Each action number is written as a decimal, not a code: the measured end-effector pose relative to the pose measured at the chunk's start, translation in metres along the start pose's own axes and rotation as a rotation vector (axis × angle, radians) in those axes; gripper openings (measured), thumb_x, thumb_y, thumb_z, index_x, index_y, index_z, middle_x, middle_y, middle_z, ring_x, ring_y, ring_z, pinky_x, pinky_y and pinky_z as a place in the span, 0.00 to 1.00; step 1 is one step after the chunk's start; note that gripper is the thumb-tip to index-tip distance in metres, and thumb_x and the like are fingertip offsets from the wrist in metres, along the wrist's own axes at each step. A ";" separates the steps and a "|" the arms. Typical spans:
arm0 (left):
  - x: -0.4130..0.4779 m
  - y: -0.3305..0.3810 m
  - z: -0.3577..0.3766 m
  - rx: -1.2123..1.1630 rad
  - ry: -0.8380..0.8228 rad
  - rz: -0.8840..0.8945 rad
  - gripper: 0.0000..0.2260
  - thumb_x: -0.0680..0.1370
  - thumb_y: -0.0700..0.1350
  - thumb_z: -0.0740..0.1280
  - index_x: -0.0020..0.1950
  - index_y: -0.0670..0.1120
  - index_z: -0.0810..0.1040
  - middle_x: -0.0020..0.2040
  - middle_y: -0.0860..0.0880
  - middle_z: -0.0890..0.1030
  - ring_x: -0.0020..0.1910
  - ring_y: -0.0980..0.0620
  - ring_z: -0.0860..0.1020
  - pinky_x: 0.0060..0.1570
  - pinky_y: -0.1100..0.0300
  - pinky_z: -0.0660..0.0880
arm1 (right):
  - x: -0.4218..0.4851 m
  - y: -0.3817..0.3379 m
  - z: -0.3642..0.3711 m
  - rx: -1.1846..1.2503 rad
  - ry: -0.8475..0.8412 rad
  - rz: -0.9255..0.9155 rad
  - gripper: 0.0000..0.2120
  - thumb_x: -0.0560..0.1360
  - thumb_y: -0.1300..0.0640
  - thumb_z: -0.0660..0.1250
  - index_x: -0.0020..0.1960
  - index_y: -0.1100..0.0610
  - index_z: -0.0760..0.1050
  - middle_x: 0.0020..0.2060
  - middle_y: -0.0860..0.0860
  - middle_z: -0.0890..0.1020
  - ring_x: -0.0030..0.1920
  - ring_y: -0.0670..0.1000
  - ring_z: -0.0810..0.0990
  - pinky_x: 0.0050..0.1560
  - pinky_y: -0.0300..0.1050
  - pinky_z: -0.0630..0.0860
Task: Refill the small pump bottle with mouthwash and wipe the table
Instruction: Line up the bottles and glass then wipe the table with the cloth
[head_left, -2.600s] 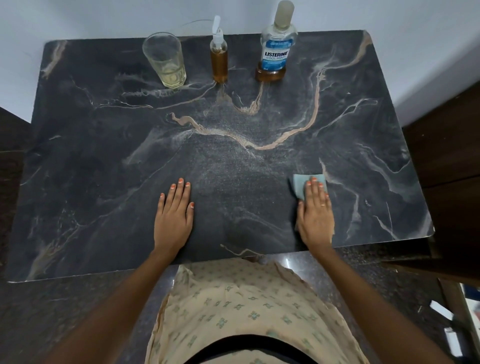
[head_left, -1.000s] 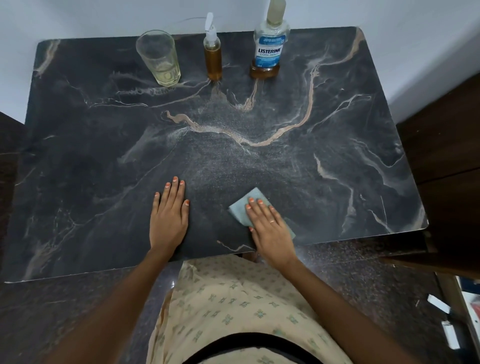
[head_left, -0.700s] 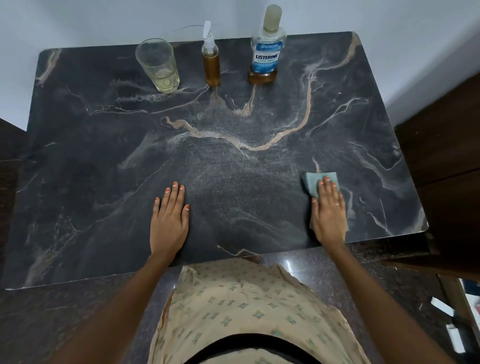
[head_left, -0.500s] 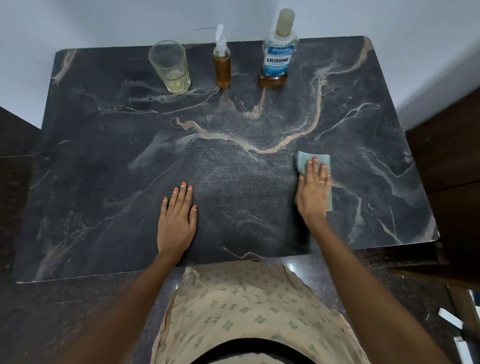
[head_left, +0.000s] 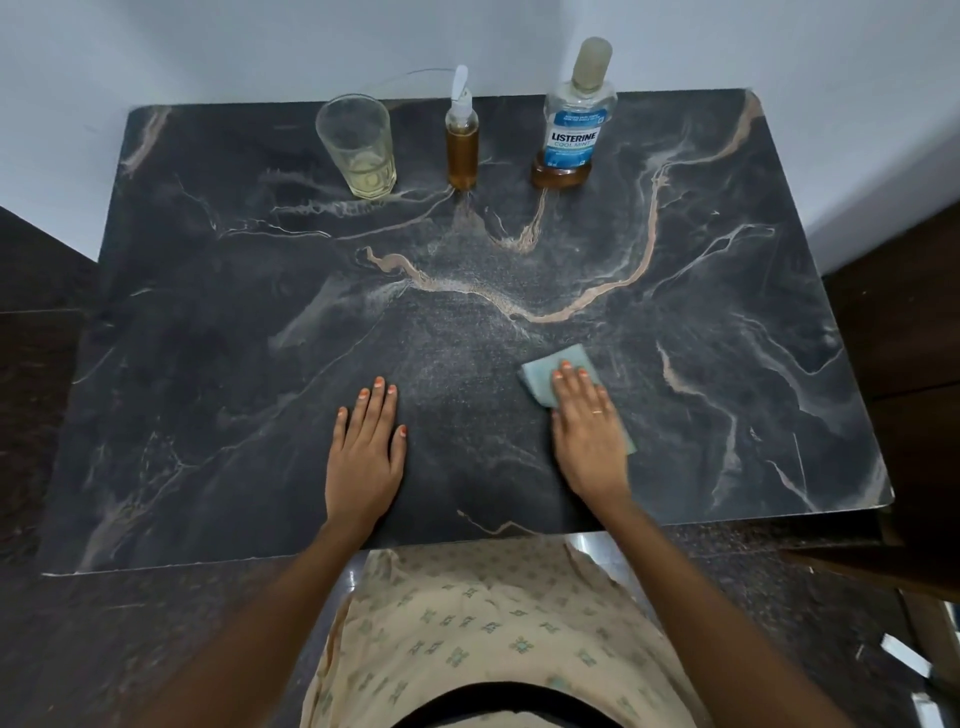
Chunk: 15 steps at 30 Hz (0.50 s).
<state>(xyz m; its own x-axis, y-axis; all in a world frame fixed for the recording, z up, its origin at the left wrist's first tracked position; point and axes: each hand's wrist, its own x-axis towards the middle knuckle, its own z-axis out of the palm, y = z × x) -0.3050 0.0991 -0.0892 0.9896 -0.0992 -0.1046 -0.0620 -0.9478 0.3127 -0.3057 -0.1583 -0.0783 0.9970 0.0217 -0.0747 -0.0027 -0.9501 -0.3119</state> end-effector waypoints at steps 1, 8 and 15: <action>0.000 0.001 0.000 0.000 -0.002 0.000 0.25 0.78 0.53 0.43 0.74 0.46 0.55 0.75 0.50 0.55 0.73 0.55 0.50 0.72 0.53 0.47 | 0.001 0.015 -0.005 -0.021 0.016 0.050 0.21 0.78 0.61 0.56 0.70 0.60 0.60 0.71 0.56 0.63 0.72 0.57 0.60 0.71 0.55 0.52; 0.000 0.001 -0.001 -0.002 -0.005 -0.002 0.25 0.78 0.52 0.45 0.74 0.45 0.56 0.75 0.49 0.57 0.73 0.53 0.53 0.72 0.52 0.49 | 0.069 0.059 -0.030 -0.041 0.114 0.396 0.21 0.81 0.58 0.49 0.72 0.61 0.54 0.74 0.57 0.56 0.74 0.56 0.52 0.74 0.52 0.44; 0.001 0.000 -0.001 0.024 -0.019 -0.002 0.24 0.78 0.52 0.45 0.74 0.46 0.55 0.75 0.49 0.56 0.73 0.54 0.51 0.72 0.52 0.49 | 0.121 -0.022 -0.002 -0.066 0.039 0.156 0.22 0.81 0.55 0.45 0.73 0.60 0.50 0.74 0.56 0.53 0.74 0.56 0.47 0.73 0.50 0.41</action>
<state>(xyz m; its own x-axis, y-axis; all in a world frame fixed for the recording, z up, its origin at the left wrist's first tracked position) -0.3037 0.0993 -0.0886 0.9871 -0.1025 -0.1228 -0.0632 -0.9551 0.2896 -0.1852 -0.1351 -0.0786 0.9871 -0.1389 -0.0798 -0.1541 -0.9595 -0.2360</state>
